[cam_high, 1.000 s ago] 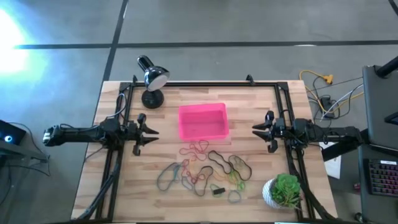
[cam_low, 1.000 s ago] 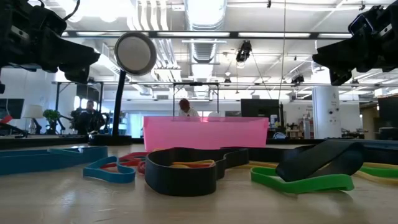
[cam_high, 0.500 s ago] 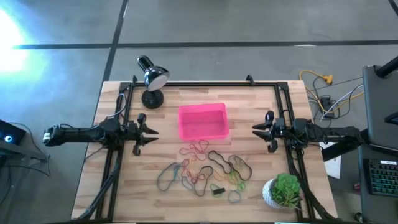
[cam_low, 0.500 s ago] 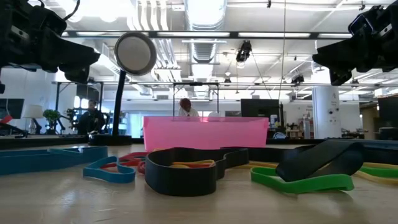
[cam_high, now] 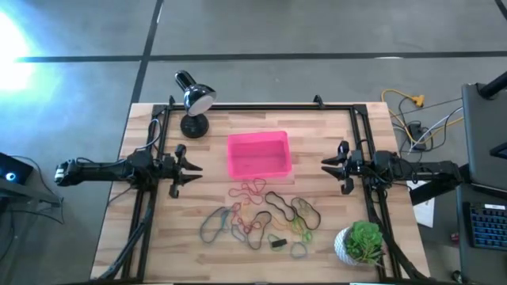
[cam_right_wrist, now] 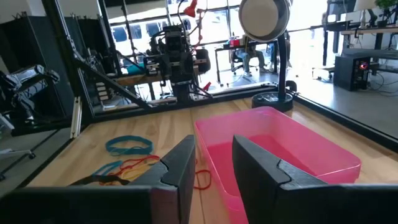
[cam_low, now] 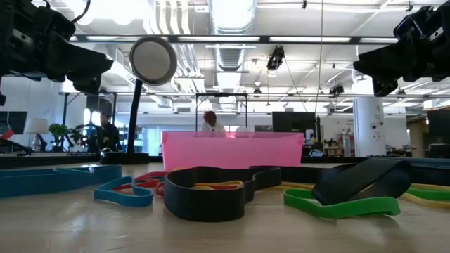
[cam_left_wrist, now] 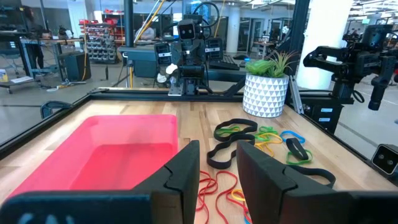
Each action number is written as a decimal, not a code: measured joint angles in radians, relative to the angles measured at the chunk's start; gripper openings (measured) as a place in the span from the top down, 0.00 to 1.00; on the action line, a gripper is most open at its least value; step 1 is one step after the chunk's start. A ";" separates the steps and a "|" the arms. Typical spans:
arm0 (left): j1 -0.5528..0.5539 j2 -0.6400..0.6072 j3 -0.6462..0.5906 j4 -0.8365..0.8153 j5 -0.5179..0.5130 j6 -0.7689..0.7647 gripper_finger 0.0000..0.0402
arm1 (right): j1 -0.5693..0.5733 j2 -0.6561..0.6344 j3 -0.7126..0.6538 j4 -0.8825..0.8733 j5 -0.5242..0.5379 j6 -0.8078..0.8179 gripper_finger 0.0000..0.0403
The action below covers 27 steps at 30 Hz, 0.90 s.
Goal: Pick and place rubber bands into bin
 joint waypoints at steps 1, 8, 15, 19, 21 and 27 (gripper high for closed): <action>0.000 0.000 0.000 0.000 0.000 0.000 0.77 | 0.000 0.000 0.000 0.000 0.000 0.000 0.76; 0.000 0.000 0.000 0.000 0.000 0.000 0.77 | 0.000 0.000 0.000 0.000 0.000 0.000 0.76; 0.000 0.000 0.000 0.000 -0.004 0.000 0.77 | 0.000 0.000 0.000 0.000 0.000 0.000 0.76; 0.000 0.000 0.000 0.002 -0.004 0.000 0.77 | 0.000 0.000 0.000 0.008 0.000 0.003 0.76; 0.000 0.000 0.000 0.002 -0.004 0.000 0.77 | 0.000 0.000 0.000 0.017 0.000 0.018 0.76; 0.000 0.000 0.000 0.007 -0.005 0.000 0.77 | 0.000 0.000 0.000 0.019 0.000 0.064 0.76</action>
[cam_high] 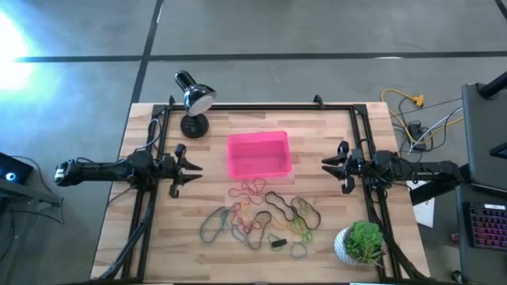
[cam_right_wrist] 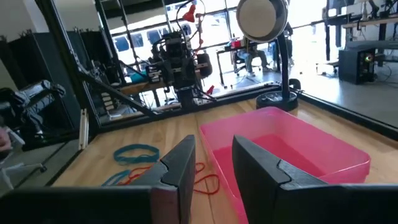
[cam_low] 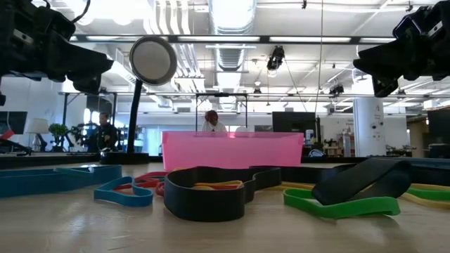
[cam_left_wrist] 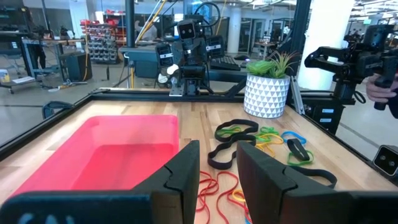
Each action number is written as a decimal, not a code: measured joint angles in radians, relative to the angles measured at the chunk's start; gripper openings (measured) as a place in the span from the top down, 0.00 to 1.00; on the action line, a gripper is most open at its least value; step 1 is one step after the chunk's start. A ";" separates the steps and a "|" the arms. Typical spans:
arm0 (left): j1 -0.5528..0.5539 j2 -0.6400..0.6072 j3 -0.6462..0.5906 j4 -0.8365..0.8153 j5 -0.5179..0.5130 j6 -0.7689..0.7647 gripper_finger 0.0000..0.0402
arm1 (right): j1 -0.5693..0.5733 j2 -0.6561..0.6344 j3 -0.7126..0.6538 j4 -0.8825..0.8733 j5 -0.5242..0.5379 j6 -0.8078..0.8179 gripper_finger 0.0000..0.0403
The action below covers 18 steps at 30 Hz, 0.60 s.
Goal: Pick and place rubber bands into bin
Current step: Put the black rubber band into the red bin
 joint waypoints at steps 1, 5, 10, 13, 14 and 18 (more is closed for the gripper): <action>0.000 0.000 0.000 0.005 0.000 0.000 0.77 | 0.000 0.000 0.000 0.000 0.001 -0.019 0.76; 0.000 0.001 0.000 0.039 -0.001 0.046 0.77 | 0.000 0.000 0.000 0.000 0.003 -0.132 0.76; 0.000 0.001 0.000 0.088 -0.001 0.081 0.77 | 0.000 0.003 0.000 0.046 -0.005 -0.155 0.76; 0.000 0.000 0.000 0.100 -0.001 0.081 0.77 | 0.000 0.002 0.000 0.128 -0.006 -0.293 0.76; 0.000 0.000 0.000 0.100 -0.001 0.081 0.77 | 0.000 0.002 0.000 0.157 -0.006 -0.337 0.76; 0.000 0.001 0.000 0.157 -0.022 0.086 0.77 | 0.000 0.001 0.000 0.318 -0.009 -0.342 0.76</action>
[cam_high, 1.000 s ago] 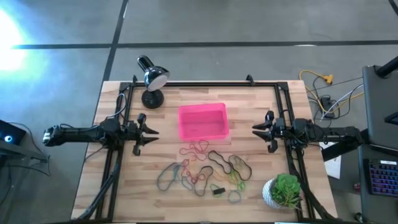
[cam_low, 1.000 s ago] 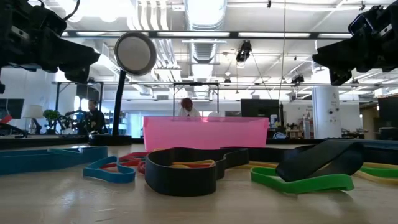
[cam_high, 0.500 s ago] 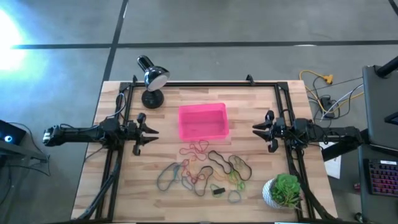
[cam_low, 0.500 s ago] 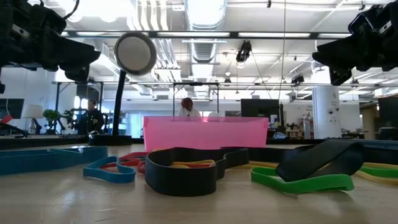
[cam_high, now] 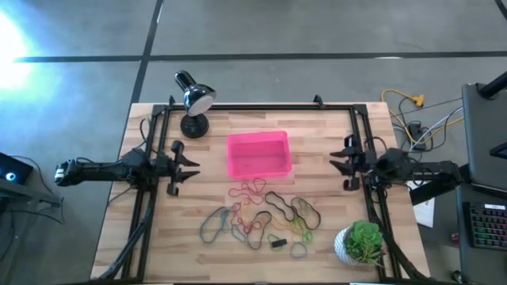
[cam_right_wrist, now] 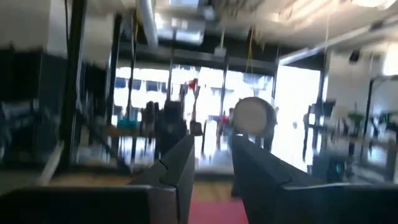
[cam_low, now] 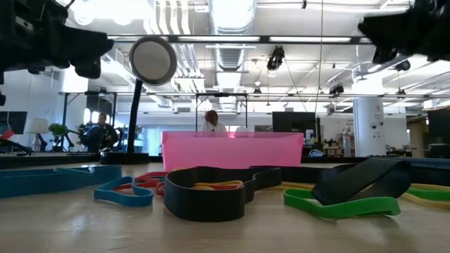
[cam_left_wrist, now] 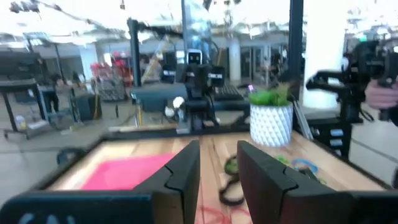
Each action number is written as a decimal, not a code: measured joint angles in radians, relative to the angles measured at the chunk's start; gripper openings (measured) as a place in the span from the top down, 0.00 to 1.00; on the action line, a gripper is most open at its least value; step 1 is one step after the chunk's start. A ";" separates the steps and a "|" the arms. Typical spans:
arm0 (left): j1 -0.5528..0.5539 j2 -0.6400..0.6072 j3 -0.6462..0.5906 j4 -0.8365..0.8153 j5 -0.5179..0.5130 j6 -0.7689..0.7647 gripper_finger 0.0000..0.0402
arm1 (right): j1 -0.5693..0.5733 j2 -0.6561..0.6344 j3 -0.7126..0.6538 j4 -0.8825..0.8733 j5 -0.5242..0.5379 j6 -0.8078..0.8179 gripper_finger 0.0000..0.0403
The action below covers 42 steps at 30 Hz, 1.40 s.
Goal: Pick and place rubber bands into bin
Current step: Put the black rubber band into the red bin
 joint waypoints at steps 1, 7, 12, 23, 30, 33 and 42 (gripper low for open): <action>0.000 0.000 0.000 0.016 -0.004 -0.005 0.77 | 0.000 -0.001 0.000 0.035 -0.001 0.006 0.76; 0.000 -0.001 0.000 0.129 -0.004 -0.007 0.77 | 0.000 0.003 0.026 0.089 -0.086 0.013 0.76; 0.000 0.001 0.000 0.144 -0.004 -0.007 0.77 | 0.000 0.063 0.160 -0.054 -0.105 0.013 0.76; 0.000 0.109 -0.001 0.141 -0.003 -0.037 0.77 | 0.001 0.501 0.503 -0.630 -0.070 0.124 0.76; 0.000 0.225 -0.001 0.141 -0.003 -0.060 0.77 | 0.029 0.807 0.560 -0.675 -0.076 0.194 0.76; 0.000 0.254 -0.001 0.151 -0.003 -0.060 0.77 | 0.039 0.905 0.568 -0.676 -0.077 0.219 0.76; 0.000 0.310 0.001 0.160 -0.004 -0.059 0.77 | 0.060 1.100 0.568 -0.676 -0.077 0.273 0.76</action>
